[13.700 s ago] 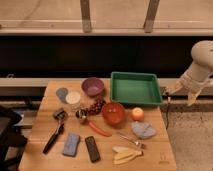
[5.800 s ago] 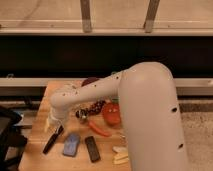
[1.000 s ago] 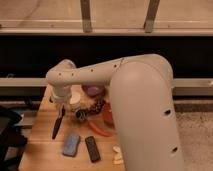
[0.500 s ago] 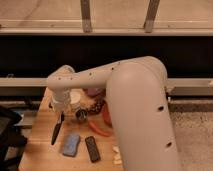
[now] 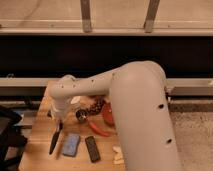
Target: Place brush in table surface
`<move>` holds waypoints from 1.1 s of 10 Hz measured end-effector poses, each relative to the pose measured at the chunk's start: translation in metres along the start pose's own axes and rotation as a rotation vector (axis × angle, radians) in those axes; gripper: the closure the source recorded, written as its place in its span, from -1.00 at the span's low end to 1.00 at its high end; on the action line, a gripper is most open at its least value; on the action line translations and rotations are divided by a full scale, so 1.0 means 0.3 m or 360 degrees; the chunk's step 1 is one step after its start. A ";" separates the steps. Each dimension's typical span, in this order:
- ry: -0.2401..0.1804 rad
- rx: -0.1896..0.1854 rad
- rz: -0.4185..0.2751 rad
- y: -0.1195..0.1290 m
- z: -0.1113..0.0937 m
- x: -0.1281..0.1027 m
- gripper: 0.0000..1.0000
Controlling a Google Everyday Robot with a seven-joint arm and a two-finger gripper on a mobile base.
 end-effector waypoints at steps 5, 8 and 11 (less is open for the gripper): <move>0.0061 -0.0065 0.0002 0.014 0.075 0.041 0.47; 0.0074 -0.0091 0.0001 0.019 0.092 0.049 -0.13; 0.0083 -0.0098 0.0000 0.027 0.105 0.052 -0.44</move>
